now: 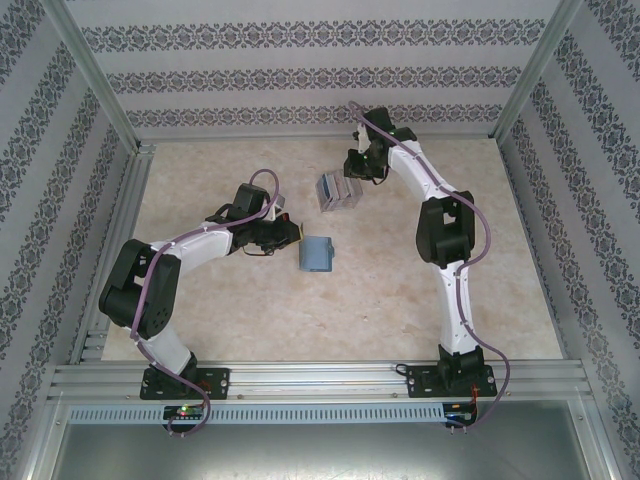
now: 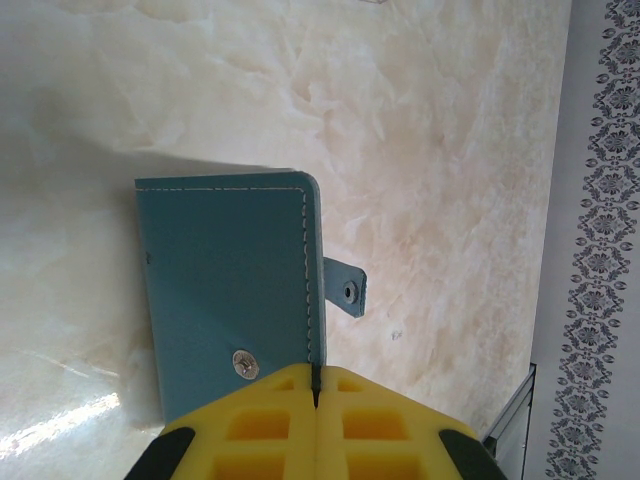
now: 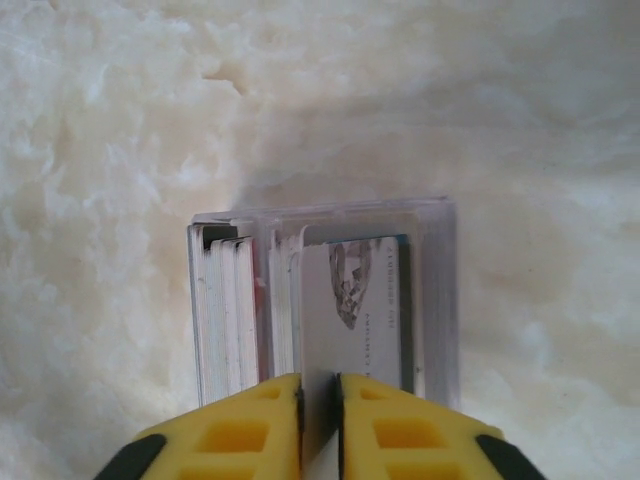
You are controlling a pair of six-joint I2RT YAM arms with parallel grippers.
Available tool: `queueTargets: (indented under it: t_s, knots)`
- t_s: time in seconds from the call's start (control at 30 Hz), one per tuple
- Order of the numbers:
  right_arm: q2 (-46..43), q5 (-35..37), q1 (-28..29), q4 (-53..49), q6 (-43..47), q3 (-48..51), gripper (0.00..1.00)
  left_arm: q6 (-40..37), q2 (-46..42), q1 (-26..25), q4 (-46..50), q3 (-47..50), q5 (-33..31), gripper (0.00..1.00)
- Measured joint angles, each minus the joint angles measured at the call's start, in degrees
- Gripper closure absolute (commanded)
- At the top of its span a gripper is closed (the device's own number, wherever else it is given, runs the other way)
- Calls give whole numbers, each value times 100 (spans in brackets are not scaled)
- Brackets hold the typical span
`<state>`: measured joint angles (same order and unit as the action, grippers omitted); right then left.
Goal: Put the credit cards into the card holder
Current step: Pick up the credit card from the storage box.
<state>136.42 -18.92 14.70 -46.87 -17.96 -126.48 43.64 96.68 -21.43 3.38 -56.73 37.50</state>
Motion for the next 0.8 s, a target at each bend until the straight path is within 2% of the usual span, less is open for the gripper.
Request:
queueTargets:
  t_s: [0.43,0.63,0.8]
  knots:
    - [-417,-13,-254,-4,37,262,93,142,-9,0,-229,219,-57,100]
    - [-1161,-98,-374,214,33,885,94,496,-426,0,-748,828,-457,100]
    - [-2223,-439,-319,592,-35,2020,94,1117,-933,0,-1598,1716,-931,100]
